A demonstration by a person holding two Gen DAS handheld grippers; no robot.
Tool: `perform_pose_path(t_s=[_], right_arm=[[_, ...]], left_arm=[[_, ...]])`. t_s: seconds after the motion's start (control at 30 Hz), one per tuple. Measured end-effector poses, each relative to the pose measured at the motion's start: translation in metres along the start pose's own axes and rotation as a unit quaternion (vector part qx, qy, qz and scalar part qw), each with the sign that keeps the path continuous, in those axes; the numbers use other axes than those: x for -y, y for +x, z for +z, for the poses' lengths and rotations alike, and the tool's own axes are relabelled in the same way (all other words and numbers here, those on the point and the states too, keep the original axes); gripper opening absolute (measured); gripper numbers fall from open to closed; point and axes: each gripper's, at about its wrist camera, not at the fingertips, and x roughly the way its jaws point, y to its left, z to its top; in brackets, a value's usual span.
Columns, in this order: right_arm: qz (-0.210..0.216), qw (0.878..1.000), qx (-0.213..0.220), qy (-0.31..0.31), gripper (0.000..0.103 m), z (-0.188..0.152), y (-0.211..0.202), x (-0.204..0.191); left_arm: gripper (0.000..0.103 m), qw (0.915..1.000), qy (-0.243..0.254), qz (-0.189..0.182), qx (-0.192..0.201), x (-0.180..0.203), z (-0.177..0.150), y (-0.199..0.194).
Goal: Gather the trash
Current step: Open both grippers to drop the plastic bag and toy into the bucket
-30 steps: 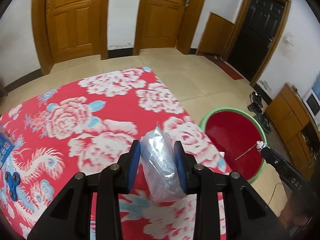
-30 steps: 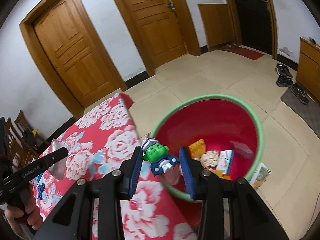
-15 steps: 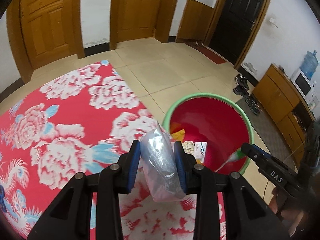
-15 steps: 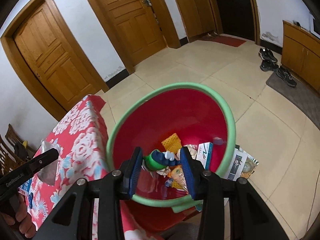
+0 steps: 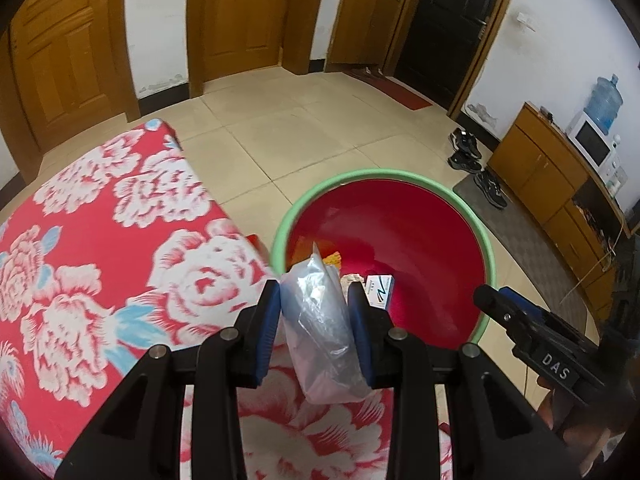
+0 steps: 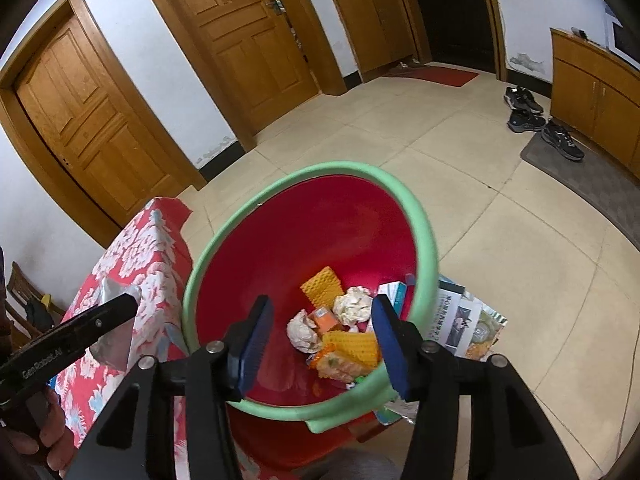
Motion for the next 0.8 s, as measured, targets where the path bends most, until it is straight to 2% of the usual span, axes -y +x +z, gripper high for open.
perform_pose_path(t_s=[0.1,0.33,0.43,0.53,0.57,0.73,0.8], right_arm=[[-0.005,1.000,0.001,0.005,0.060,-0.002,-0.001,0.006],[-0.014,1.000,0.004,0.019,0.062,-0.004,-0.005,0.019],[-0.015,1.000,0.003,0.024,0.063,-0.005,-0.006,0.023],[-0.012,1.000,0.001,0.025,0.063,-0.006,-0.006,0.024],[-0.010,1.000,0.001,0.026,0.064,-0.006,-0.006,0.023],[-0.003,1.000,0.008,0.021,0.068,-0.007,-0.014,0.020],[-0.002,1.000,0.011,0.018,0.073,-0.007,-0.018,0.016]], left_arm=[[0.035,0.9999,0.011,-0.001,-0.008,0.006,0.002,0.012],[0.035,0.9990,0.031,-0.020,-0.023,0.023,0.007,0.033],[0.039,0.9987,0.036,-0.022,-0.030,0.027,0.009,0.039],[0.052,0.9987,0.037,-0.016,-0.032,0.030,0.009,0.040],[0.054,0.9987,0.037,-0.014,-0.031,0.030,0.008,0.040],[0.054,0.9992,0.027,-0.009,-0.029,0.025,0.005,0.031],[0.054,0.9995,0.018,-0.007,-0.026,0.021,0.003,0.025]])
